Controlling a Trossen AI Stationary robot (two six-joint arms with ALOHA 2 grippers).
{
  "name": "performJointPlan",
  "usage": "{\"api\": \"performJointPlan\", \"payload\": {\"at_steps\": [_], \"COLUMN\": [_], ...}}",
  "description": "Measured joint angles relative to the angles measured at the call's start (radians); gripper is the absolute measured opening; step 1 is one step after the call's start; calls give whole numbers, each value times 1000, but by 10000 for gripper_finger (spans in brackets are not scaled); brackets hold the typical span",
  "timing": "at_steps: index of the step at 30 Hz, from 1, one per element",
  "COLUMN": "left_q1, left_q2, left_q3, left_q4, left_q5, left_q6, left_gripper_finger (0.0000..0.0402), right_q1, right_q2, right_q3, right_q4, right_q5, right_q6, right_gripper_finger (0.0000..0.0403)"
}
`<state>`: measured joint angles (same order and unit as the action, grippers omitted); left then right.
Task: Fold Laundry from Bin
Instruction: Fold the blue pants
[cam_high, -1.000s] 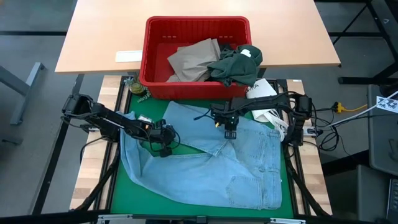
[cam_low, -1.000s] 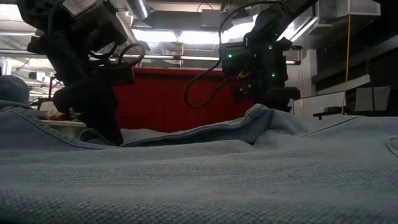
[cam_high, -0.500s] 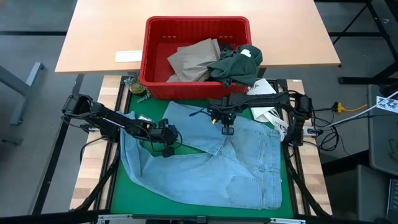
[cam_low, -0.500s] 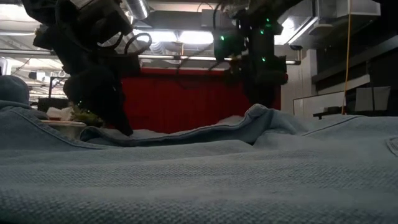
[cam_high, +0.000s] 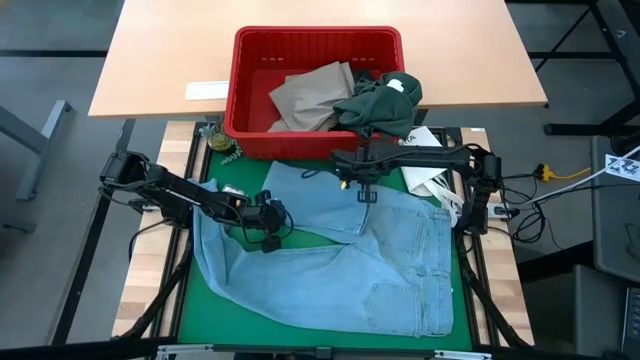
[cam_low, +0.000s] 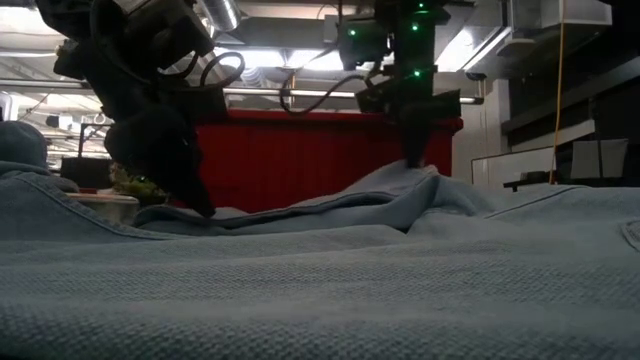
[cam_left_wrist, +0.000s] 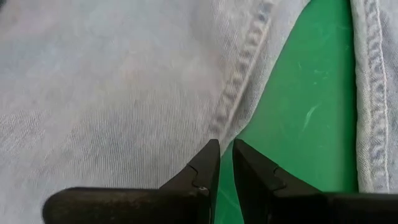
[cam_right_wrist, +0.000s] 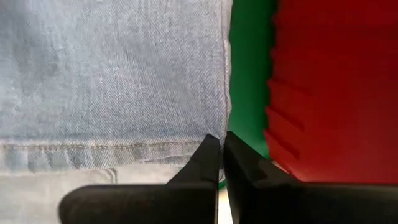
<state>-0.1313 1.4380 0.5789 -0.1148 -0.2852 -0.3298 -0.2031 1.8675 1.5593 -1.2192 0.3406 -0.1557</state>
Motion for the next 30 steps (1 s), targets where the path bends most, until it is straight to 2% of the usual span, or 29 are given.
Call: {"api": "performJointPlan", "payload": {"at_steps": [4,10,20,24,30], "left_q1": [0,0,0,0,0], "left_q2": [0,0,0,0,0], "left_q3": [0,0,0,0,0], "left_q4": [0,0,0,-5,-27], "left_q5": [-38,-45,-10,-9,-9], "left_q6": [0,0,-1,-2,-3], "left_gripper_finger": [41,41,41,41,41], "right_q1": [0,0,0,0,0], "right_q2": [0,0,0,0,0], "right_q3": [0,0,0,0,-1], "right_q4": [-37,-12,-11,-13,-13], "right_q5": [33,-47,-69,-74,-86], "right_q6": [28,24,18,17,17], "right_gripper_finger": [8,9,12,45,132]}}
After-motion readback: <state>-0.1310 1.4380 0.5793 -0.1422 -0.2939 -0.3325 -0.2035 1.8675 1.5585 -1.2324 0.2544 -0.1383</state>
